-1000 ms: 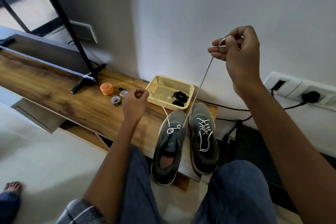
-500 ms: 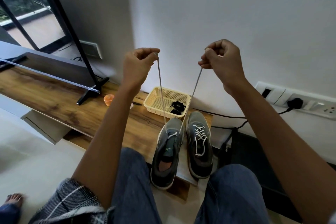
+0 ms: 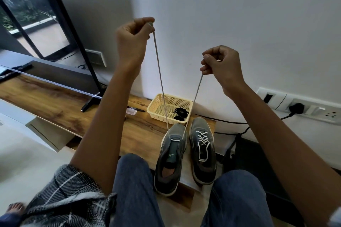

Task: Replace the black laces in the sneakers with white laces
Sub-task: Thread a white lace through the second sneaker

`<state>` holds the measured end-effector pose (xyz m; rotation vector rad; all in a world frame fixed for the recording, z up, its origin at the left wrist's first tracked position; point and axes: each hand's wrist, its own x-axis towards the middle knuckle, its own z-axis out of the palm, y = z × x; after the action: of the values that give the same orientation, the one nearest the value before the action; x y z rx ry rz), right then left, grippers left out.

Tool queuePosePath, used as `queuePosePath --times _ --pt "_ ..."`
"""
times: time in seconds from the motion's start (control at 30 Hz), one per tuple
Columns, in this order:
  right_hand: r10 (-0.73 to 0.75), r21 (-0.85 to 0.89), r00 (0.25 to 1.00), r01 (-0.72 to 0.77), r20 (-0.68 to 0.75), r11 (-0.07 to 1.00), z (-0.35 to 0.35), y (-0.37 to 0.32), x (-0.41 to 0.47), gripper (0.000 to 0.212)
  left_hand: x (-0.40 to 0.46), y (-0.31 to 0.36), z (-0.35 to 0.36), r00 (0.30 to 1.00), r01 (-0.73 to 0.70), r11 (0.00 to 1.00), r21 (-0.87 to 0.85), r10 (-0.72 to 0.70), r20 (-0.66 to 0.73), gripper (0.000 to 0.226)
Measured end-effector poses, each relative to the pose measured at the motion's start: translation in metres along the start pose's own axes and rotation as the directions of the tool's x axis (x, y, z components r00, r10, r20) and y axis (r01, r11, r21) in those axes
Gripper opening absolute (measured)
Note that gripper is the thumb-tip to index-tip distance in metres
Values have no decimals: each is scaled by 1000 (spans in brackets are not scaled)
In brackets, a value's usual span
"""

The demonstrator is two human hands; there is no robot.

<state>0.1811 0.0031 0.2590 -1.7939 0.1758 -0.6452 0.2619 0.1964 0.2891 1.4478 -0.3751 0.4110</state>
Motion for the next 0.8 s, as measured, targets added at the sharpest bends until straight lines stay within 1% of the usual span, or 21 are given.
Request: queuePosePath --times 0.17,0.33,0.47,0.6,0.7,0.8 --pt "-44 20 999 44 -9 999 3 -9 5 9 -7 -1 9 993 42 999 1 -41 106 11" --pt "-62 55 998 64 -32 996 3 -11 8 10 -9 -1 21 975 75 996 57 -85 207 13" --pt "-56 65 998 55 25 996 6 -12 10 12 -12 -3 32 951 75 986 149 -115 287 16" --pt "-31 88 997 25 67 996 9 -8 7 12 -17 -12 40 908 41 960 276 -151 390 15" --pt "-54 61 995 49 83 997 10 -5 5 14 -23 -20 46 856 17 916 400 -220 468 16" --pt "-84 33 994 82 66 996 11 -3 4 14 -32 -25 49 813 54 916 397 -271 516 14"
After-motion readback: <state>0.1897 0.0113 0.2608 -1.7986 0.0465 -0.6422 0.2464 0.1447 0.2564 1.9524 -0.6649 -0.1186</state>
